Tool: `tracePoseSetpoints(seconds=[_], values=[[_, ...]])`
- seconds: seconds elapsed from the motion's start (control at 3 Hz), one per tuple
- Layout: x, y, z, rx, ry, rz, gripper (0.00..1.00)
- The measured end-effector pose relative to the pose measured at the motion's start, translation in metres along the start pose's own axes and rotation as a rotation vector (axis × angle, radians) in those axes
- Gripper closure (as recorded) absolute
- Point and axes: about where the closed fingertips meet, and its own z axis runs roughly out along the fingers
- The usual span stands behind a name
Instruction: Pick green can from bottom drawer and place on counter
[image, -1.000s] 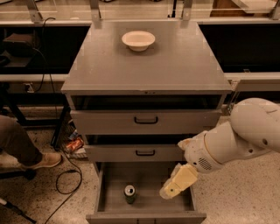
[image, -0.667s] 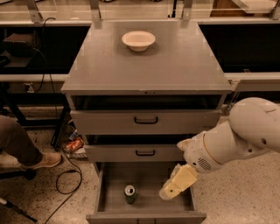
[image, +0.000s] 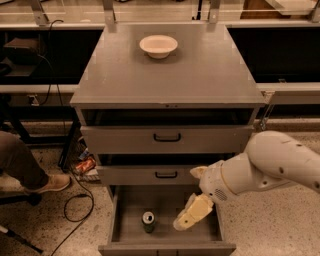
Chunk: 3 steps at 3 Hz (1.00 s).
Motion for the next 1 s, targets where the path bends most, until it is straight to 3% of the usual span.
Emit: tracePoseSetpoints(seconds=[0.33,0.67,1.0], values=[[0.022,-0.021,0.061,-0.065,-0.092,0.004,0.0],[0.022,-0.021,0.061,-0.065,-0.092,0.004,0.0],[0.027,-0.038,0.088,-0.072,-0.125,-0.026,0.0]])
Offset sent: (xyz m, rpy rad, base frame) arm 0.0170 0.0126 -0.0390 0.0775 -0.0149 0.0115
